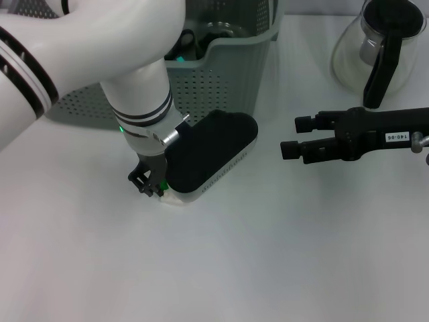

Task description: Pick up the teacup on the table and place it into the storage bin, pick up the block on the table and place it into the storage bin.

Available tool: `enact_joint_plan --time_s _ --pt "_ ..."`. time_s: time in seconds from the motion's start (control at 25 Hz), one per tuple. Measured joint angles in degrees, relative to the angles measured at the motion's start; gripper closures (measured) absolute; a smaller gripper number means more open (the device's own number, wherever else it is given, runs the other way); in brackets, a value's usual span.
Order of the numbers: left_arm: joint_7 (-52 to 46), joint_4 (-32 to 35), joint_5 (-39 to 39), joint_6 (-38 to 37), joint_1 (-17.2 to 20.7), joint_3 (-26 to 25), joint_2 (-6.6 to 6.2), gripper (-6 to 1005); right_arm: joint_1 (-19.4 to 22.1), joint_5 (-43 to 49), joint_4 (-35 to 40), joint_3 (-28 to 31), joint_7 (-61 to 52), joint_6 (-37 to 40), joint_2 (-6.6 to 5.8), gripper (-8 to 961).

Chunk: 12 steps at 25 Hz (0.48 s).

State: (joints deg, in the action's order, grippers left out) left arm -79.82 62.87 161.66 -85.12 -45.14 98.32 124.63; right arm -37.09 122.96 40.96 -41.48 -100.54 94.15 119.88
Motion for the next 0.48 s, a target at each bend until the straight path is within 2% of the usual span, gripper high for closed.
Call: enact_joint_plan --time_s 0.24,0.48 --pt "-0.81 2.26 -0.04 -3.26 -0.03 -1.13 -0.03 575 0.17 0.0 0.01 0.0 0.06 -0.03 -0.08 6" --pt "-2.98 9.42 -0.03 -10.29 0.75 -7.54 -0.11 562 0.15 0.0 0.18 0.0 0.51 0.32 -0.31 6"
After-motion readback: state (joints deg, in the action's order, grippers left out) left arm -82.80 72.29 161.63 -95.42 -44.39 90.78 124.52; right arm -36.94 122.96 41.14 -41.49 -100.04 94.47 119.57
